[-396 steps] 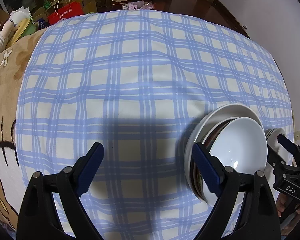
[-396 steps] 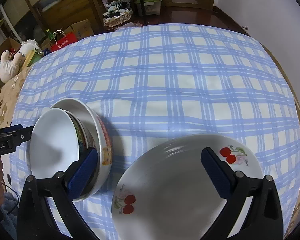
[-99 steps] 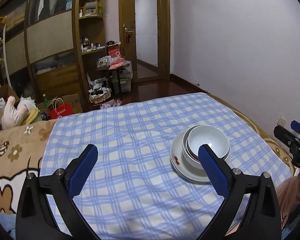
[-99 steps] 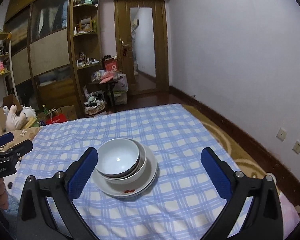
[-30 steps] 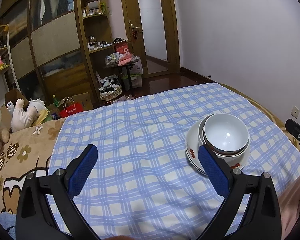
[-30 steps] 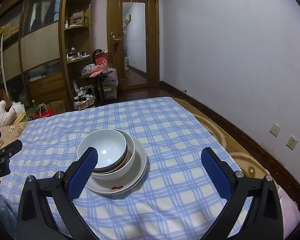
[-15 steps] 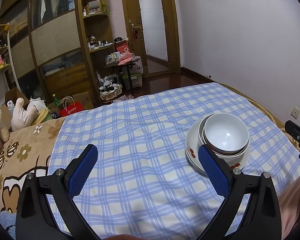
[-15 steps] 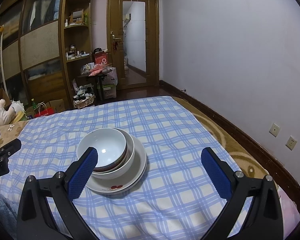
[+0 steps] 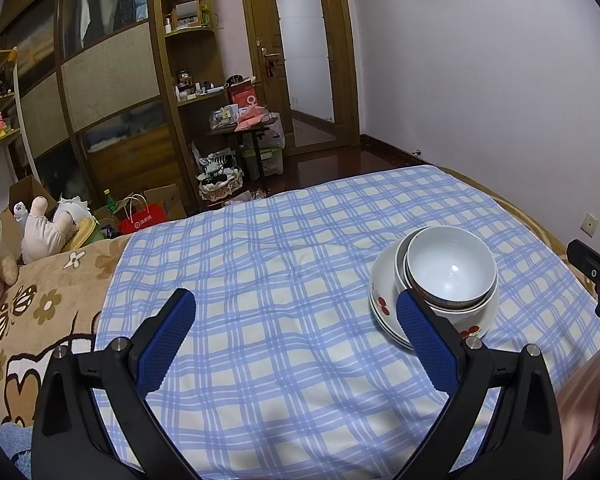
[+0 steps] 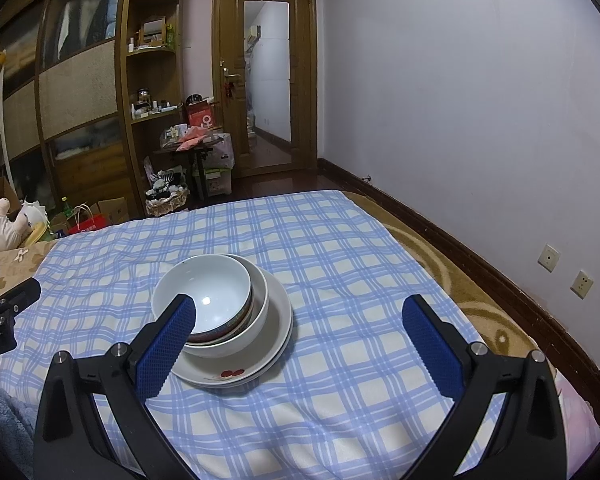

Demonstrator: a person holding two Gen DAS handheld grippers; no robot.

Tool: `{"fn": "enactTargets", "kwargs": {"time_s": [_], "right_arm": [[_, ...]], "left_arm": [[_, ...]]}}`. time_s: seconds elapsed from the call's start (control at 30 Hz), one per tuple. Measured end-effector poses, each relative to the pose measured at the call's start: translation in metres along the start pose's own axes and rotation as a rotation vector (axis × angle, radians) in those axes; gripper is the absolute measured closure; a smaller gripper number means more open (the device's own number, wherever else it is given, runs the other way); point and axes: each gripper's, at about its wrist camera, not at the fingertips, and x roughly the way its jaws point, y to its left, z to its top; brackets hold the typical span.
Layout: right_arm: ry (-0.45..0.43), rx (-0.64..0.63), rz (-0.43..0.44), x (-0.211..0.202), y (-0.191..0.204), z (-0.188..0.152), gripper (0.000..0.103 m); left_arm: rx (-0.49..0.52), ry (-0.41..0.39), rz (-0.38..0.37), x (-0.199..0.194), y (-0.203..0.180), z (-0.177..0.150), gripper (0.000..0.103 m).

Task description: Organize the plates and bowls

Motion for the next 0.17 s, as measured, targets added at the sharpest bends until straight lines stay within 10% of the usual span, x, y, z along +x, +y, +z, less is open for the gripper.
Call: {"fn": "enactTargets", "kwargs": {"time_s": [0.17], "right_arm": [[-0.001, -0.002, 0.0, -0.0002, 0.0002, -0.0009, 0.0]], "left_arm": [[0.011, -0.001, -0.004, -0.0013, -0.0024, -0.0004, 0.004]]}}
